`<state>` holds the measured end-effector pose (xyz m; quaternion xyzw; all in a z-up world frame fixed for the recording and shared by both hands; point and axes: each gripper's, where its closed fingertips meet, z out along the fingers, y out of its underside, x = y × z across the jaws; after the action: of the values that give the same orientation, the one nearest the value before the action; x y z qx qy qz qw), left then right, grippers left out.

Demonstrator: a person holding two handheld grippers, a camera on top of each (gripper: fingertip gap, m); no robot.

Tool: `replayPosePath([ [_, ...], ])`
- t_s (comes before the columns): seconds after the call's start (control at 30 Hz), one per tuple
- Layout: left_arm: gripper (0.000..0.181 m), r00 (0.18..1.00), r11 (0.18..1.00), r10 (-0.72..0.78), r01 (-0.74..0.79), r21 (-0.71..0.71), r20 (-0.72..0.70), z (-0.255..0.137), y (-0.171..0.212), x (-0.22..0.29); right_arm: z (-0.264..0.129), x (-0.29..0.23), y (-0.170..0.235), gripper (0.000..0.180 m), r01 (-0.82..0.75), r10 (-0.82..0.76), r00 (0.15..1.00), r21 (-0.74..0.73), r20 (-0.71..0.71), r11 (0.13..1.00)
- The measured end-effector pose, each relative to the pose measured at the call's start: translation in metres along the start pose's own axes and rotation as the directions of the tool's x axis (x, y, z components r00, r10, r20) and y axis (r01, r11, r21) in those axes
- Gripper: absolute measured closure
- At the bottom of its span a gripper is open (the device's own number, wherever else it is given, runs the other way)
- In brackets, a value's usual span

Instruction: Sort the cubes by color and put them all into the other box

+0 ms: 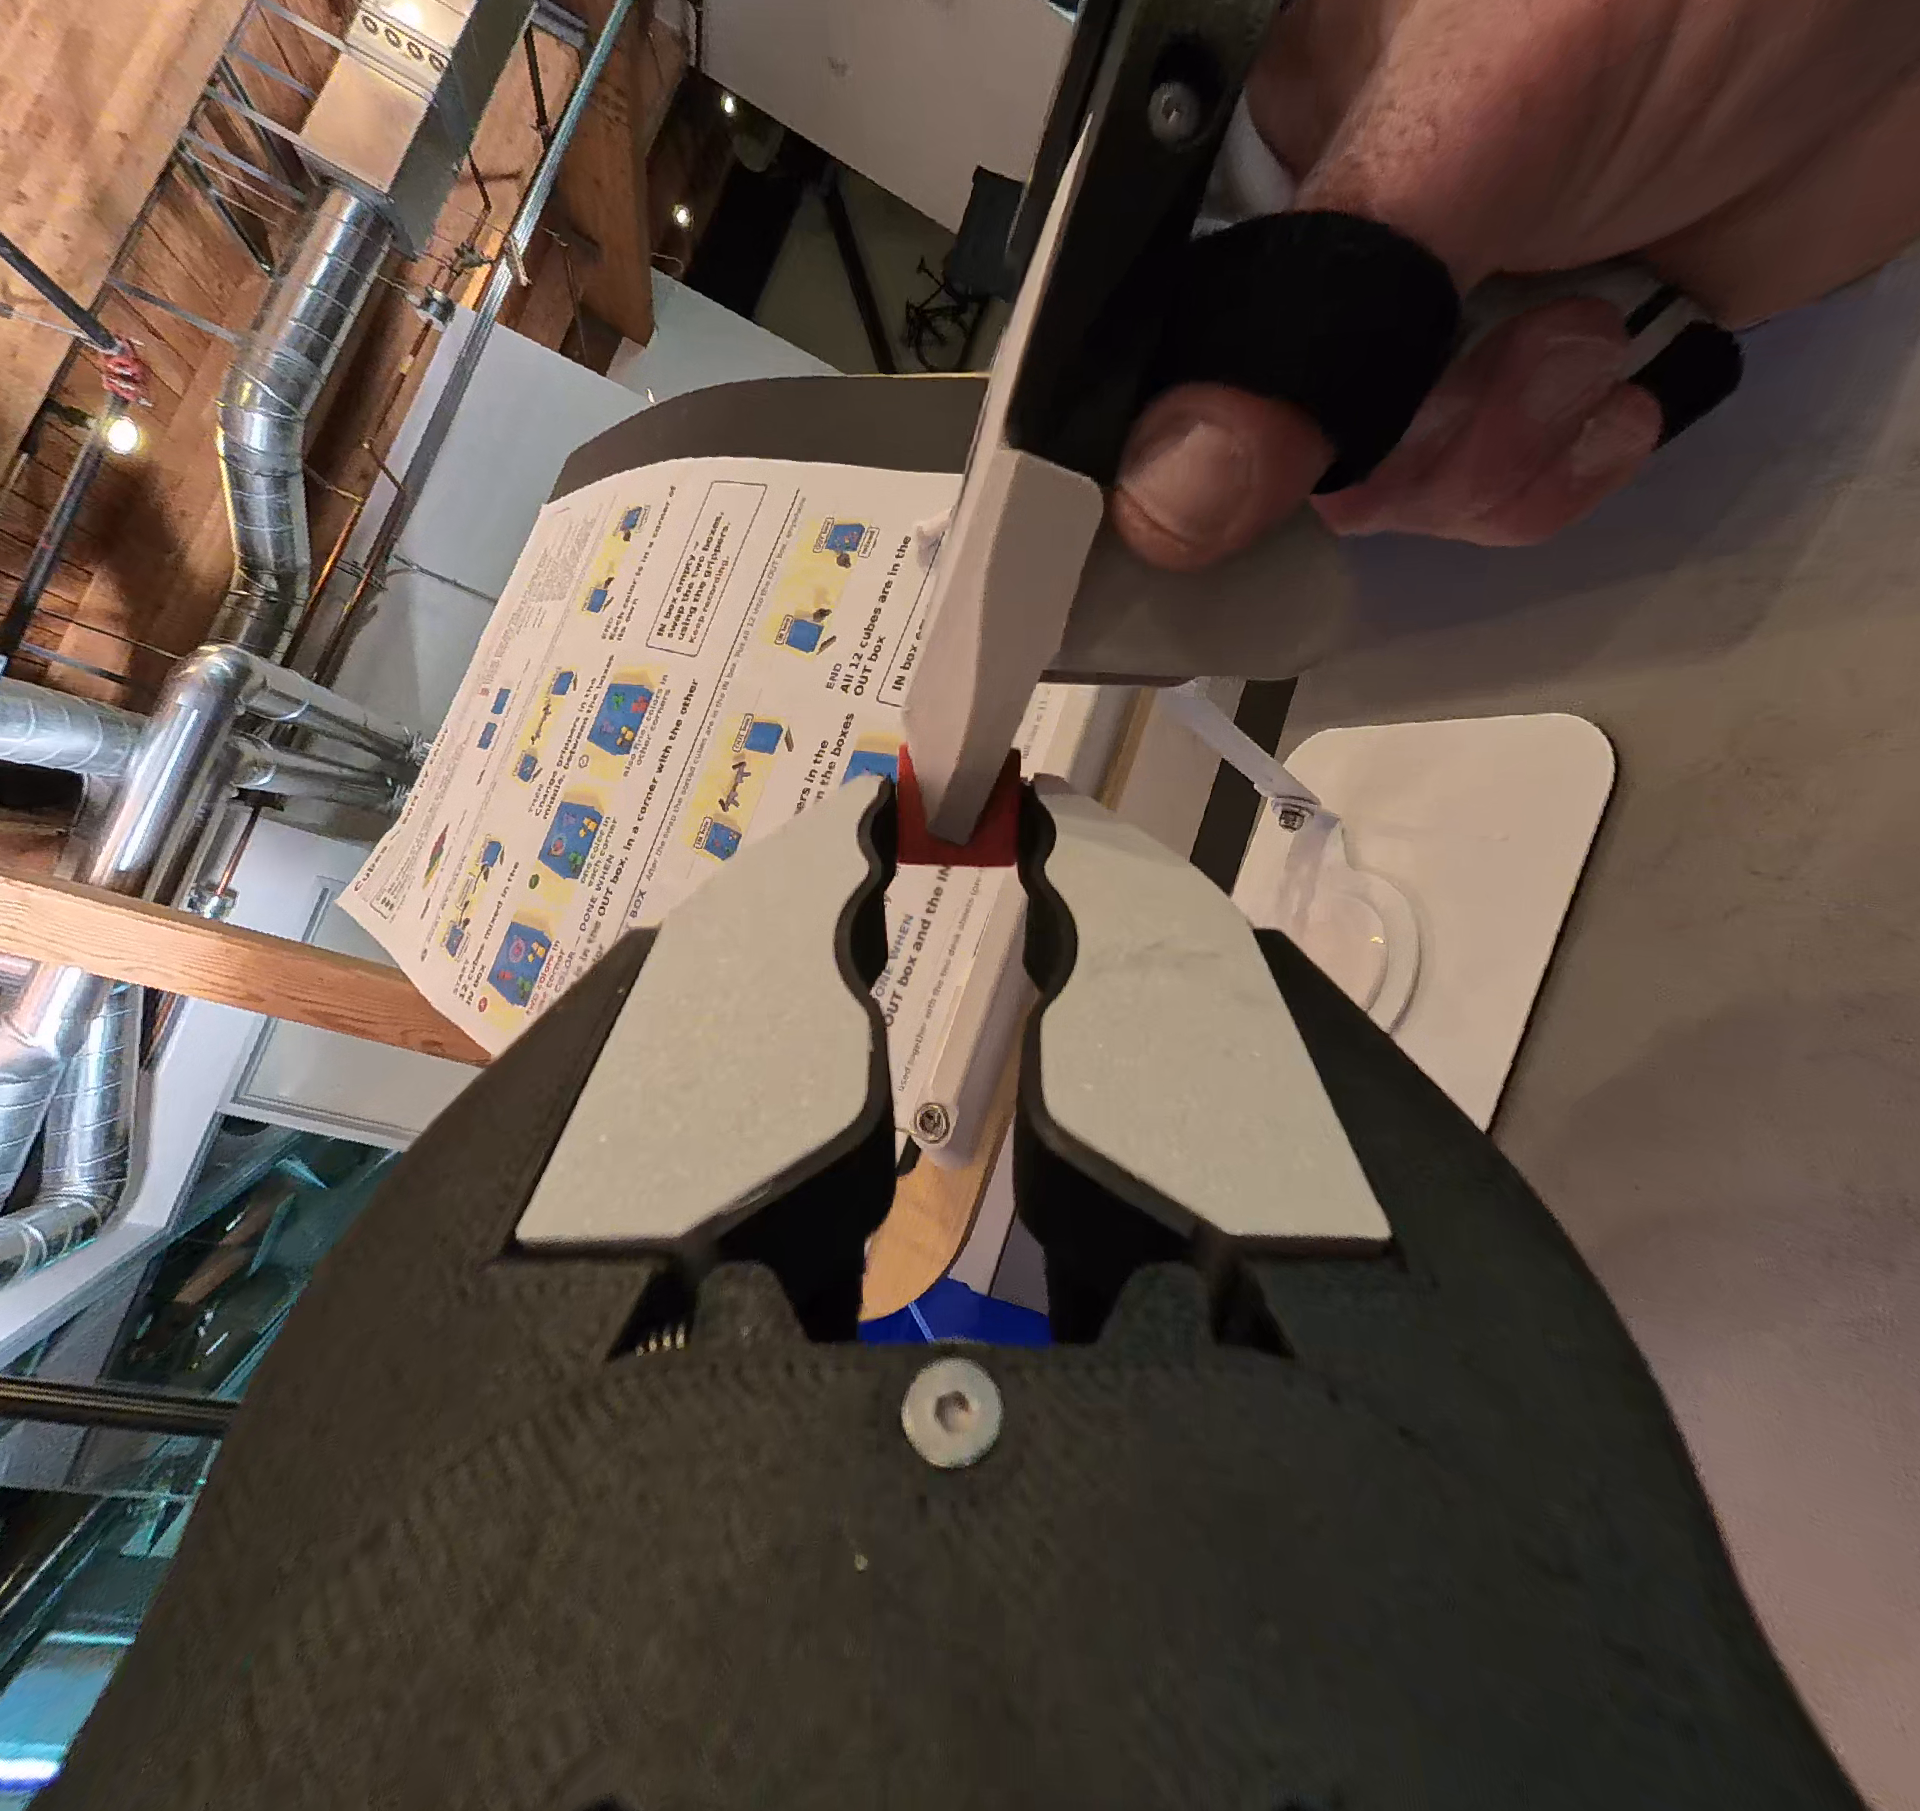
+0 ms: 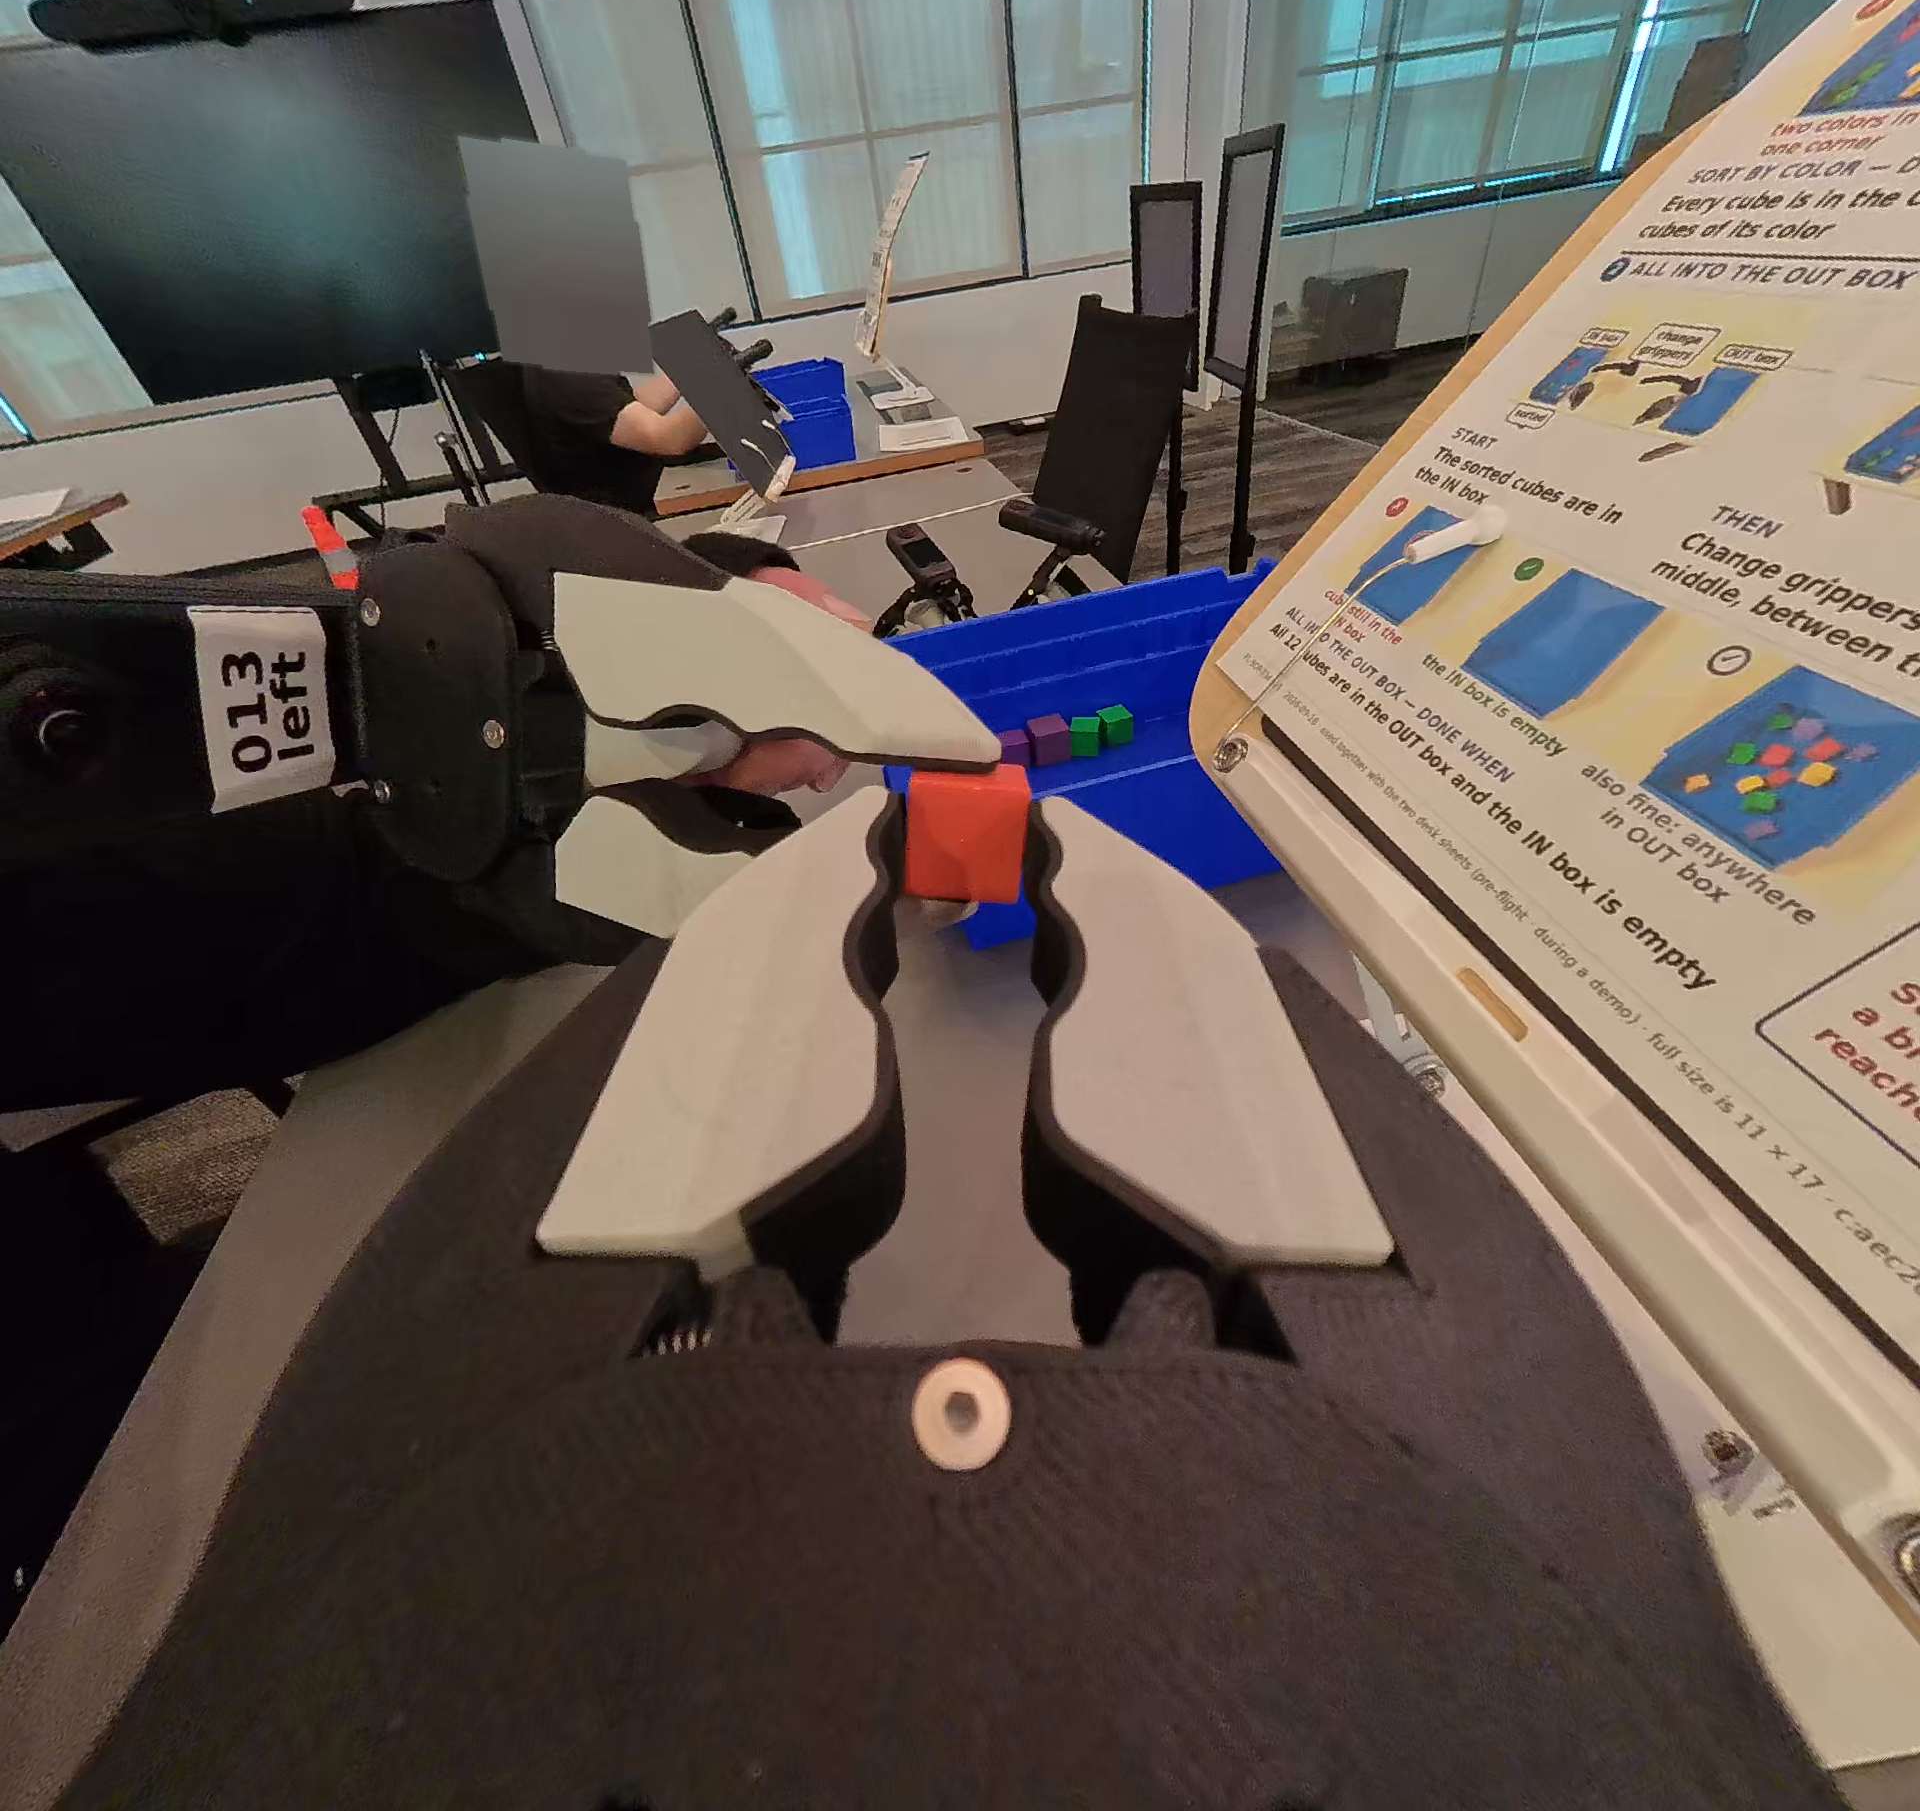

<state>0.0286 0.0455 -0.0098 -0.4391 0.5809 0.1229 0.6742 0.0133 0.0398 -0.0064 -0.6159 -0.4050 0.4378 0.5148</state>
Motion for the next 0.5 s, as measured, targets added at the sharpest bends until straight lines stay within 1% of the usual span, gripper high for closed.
replayPosePath([
  [0.03,0.16,1.0,1.0,0.001,-0.001,0.004,0.008,0.0,0.0,-0.001,-0.001,0.001,-0.001,0.158,0.004,-0.004,1.0,0.002,-0.006,1.0],
  [0.17,0.151,0.999,1.0,-0.012,0.012,0.003,0.05,-0.005,0.003,-0.016,-0.015,0.01,-0.012,0.158,0.058,-0.057,0.997,0.004,-0.056,0.998],
  [0.23,0.167,0.998,0.999,-0.042,0.042,0.009,0.055,-0.01,0.007,-0.025,-0.03,0.022,-0.019,0.158,0.1,-0.103,0.99,-0.034,-0.102,0.994],
  [0.3,0.171,0.996,0.998,-0.065,0.065,0.002,0.067,-0.015,0.013,-0.036,-0.054,0.045,-0.029,0.158,0.149,-0.158,0.967,-0.061,-0.201,0.987],
  [0.33,0.173,0.994,0.997,-0.075,0.076,-0.008,0.078,-0.017,0.017,-0.042,-0.068,0.06,-0.031,0.158,0.173,-0.193,0.946,-0.098,-0.262,0.98],
  [0.4,0.177,0.991,0.994,-0.103,0.105,-0.02,0.084,-0.021,0.024,-0.052,-0.101,0.094,-0.031,0.158,0.172,-0.227,0.898,-0.175,-0.377,0.969],
  [0.5,0.181,0.985,0.989,-0.147,0.148,-0.012,0.086,-0.025,0.028,-0.062,-0.158,0.149,-0.023,0.158,0.119,-0.262,0.786,-0.279,-0.559,0.953],
])
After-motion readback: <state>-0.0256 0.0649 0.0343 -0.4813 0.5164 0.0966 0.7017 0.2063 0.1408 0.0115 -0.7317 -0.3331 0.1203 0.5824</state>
